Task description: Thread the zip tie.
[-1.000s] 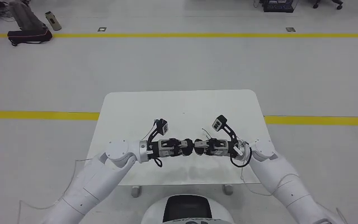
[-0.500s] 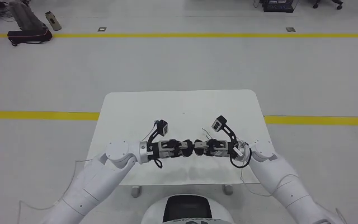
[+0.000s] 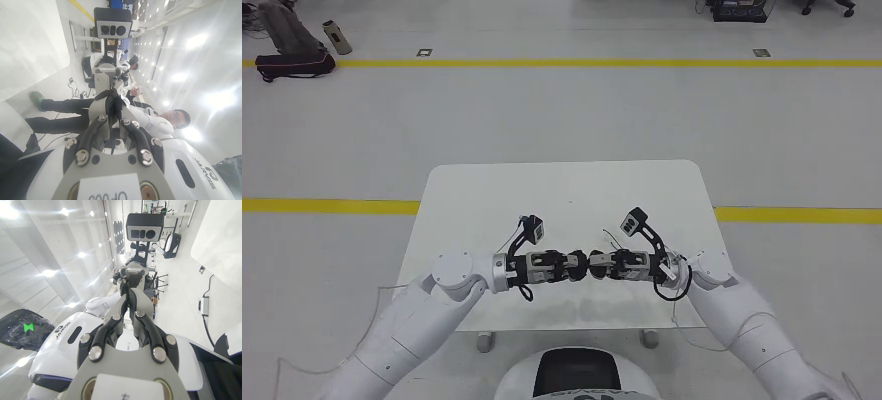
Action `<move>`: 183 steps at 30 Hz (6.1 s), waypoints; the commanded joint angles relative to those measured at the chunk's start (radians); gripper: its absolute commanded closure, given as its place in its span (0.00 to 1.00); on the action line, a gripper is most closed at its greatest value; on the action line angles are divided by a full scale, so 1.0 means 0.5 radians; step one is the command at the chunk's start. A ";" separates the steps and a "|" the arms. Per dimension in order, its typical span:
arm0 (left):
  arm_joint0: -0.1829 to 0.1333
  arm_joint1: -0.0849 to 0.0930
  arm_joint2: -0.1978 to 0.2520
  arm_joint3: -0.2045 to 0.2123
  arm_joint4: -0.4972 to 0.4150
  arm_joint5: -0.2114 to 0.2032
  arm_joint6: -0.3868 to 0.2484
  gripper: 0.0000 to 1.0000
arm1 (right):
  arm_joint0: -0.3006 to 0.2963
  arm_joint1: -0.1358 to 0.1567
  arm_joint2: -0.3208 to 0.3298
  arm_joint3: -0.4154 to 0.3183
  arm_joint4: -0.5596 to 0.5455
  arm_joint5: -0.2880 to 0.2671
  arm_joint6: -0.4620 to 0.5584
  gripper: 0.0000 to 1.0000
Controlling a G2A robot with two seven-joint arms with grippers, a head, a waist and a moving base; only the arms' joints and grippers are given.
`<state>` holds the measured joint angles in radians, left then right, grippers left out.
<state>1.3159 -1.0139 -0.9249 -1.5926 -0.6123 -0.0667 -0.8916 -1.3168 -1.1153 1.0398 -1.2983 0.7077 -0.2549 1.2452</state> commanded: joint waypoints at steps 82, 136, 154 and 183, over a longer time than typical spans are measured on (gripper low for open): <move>0.157 0.100 -0.203 -0.242 1.218 -0.288 0.501 1.00 | 0.237 0.109 0.056 -0.218 -1.843 0.594 -0.591 0.00; 0.221 0.125 -0.328 -0.225 1.221 -0.237 0.595 1.00 | 0.728 -0.023 -0.615 -0.326 -3.012 0.945 0.009 0.00; 0.529 0.219 -0.728 -0.278 0.944 -0.547 0.292 1.00 | 0.752 -0.048 -0.633 -0.285 -3.002 0.885 0.038 0.00; 0.536 0.206 -0.882 -0.250 0.556 -0.547 0.028 1.00 | 0.752 -0.048 -0.633 -0.285 -3.002 0.885 0.038 0.00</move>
<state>1.5841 -0.9108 -1.3658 -1.7175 -0.3342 -0.3400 -0.8775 -0.9407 -1.1393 0.7233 -1.4410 -0.7936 0.1877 1.2643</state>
